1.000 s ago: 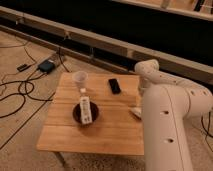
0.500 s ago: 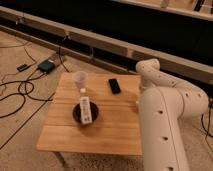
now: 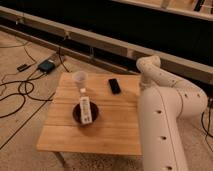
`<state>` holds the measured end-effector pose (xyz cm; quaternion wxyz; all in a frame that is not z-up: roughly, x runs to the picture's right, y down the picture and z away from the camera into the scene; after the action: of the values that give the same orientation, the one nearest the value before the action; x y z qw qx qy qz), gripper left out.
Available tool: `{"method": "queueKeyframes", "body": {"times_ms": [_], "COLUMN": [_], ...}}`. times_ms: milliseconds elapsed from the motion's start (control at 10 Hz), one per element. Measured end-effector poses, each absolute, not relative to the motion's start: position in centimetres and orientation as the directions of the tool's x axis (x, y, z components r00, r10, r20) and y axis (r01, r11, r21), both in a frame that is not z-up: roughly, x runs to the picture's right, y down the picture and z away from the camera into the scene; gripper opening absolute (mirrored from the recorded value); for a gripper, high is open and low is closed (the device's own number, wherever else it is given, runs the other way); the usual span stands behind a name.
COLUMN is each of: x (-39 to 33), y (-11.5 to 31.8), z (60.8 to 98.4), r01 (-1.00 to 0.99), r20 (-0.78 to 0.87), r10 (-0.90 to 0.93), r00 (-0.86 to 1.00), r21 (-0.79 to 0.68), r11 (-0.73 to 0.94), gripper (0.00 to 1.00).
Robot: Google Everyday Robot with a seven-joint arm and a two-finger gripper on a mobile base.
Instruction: Place the pepper in the ceramic cup
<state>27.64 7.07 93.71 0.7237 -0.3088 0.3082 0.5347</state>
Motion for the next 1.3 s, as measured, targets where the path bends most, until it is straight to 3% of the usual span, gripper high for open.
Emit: {"method": "queueKeyframes", "body": {"times_ms": [600,1300], "x": [23.1,8.9], "y": [1.8,-6.1], "z": [91.7,87.7], "r01": [-0.939,-0.897], "r20": [-0.729,-0.613], "r10": [0.609,0.662], "r00": [0.312,0.431], "r21": [-0.14,-0.208], "r11": [0.312,0.391], "gripper": [0.0,0.0]}}
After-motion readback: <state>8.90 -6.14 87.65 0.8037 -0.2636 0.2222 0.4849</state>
